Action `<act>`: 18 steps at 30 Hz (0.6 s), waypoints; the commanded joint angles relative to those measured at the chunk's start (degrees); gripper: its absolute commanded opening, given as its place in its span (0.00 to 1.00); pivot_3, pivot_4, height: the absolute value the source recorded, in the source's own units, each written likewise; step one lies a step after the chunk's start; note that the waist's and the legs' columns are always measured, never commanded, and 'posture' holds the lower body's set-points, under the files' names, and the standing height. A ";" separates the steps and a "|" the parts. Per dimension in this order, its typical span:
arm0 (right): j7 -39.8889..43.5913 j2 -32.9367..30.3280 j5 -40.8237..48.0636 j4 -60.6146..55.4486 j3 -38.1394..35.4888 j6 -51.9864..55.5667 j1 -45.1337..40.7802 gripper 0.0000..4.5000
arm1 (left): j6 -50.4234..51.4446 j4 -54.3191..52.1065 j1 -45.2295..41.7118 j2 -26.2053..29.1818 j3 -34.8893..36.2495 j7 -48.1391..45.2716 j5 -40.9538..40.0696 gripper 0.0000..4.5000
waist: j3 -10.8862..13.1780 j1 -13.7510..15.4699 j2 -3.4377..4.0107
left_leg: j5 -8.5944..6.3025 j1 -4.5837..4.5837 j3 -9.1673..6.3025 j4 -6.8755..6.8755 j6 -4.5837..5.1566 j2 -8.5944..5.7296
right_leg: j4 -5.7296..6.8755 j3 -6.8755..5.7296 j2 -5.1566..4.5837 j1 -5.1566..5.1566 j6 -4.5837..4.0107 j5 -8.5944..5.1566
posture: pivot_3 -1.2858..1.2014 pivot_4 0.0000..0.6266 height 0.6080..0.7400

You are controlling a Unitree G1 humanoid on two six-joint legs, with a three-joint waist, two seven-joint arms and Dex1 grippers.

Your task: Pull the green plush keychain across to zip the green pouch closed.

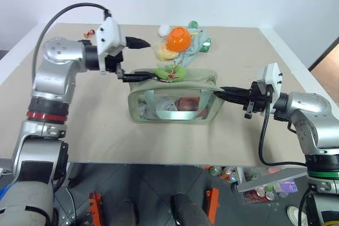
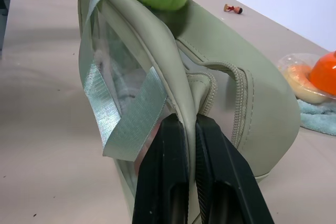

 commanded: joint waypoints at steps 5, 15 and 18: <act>0.67 -0.44 -0.14 0.21 -0.17 -0.89 -1.45 0.00 | 15.80 -16.23 12.75 4.98 9.18 6.09 -9.64 1.00 | 0.00 -0.15 0.00 | 0.00 0.01 0.01 0.03 0.00 0.02 | 0.08 0.01 -0.01 -0.01 0.02 -0.03 | 0.52 0.24 0.99; 1.42 -0.44 -0.51 2.02 0.37 -1.40 -2.58 0.00 | 28.17 -30.54 25.41 3.62 10.39 13.52 -18.54 1.00 | 0.00 0.12 0.00 | 0.07 0.15 -0.05 0.12 0.02 -0.01 | 0.22 -0.05 -0.02 0.10 -0.11 -0.02 | 0.52 0.24 0.99; 1.53 -0.41 -0.66 2.08 0.40 -1.38 -2.71 0.00 | 24.62 -28.13 24.95 2.01 7.60 15.43 -14.42 1.00 | 0.00 0.12 0.00 | 0.10 0.18 -0.06 0.12 0.05 -0.02 | 0.22 -0.06 0.00 0.10 -0.15 0.01 | 0.52 0.24 0.99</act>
